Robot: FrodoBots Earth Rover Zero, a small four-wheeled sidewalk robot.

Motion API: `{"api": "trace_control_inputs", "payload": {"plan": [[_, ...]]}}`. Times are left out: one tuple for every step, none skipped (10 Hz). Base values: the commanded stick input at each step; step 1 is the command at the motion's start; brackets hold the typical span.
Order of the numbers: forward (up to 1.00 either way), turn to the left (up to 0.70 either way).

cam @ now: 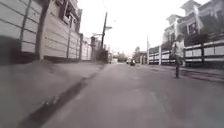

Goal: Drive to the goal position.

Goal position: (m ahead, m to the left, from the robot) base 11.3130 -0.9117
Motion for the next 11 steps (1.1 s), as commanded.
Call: {"api": "trace_control_inputs", "payload": {"plan": [[1.0,0.0],[1.0,0.0],[1.0,0.0],[1.0,0.0],[1.0,0.0],[1.0,0.0],[1.0,0.0],[1.0,0.0],[1.0,0.0],[1.0,0.0],[1.0,0.0]]}}
